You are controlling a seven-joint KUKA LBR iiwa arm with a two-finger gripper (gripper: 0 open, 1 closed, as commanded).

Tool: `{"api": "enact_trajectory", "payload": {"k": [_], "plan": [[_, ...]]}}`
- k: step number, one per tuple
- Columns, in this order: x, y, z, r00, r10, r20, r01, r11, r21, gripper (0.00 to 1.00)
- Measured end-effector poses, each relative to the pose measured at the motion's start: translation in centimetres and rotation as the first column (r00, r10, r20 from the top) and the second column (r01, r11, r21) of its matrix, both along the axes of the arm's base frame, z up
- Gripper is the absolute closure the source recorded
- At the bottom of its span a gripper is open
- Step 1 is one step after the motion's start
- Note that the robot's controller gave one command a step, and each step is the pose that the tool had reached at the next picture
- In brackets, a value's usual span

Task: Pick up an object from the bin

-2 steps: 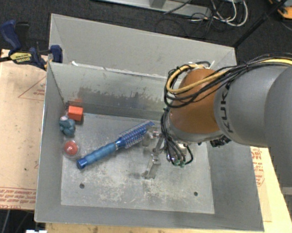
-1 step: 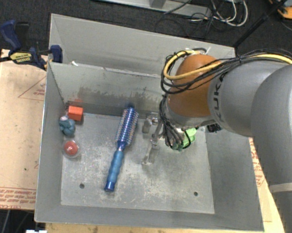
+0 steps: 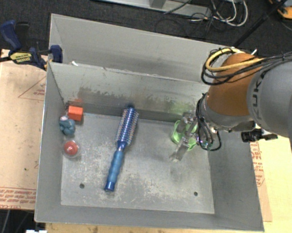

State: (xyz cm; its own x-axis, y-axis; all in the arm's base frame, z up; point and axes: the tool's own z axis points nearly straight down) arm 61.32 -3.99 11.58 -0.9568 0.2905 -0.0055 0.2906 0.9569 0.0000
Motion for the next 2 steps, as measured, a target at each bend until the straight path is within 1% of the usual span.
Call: {"api": "enact_trajectory", "payload": {"k": [1, 2], "plan": [[1.65, -5.89, -4.74, 1.0, 0.016, -0.001, -0.016, 1.0, 0.001, 0.0], [1.8, -4.99, -4.5, 1.0, 0.025, -0.001, -0.025, 1.0, 0.01, 1.0]]}}
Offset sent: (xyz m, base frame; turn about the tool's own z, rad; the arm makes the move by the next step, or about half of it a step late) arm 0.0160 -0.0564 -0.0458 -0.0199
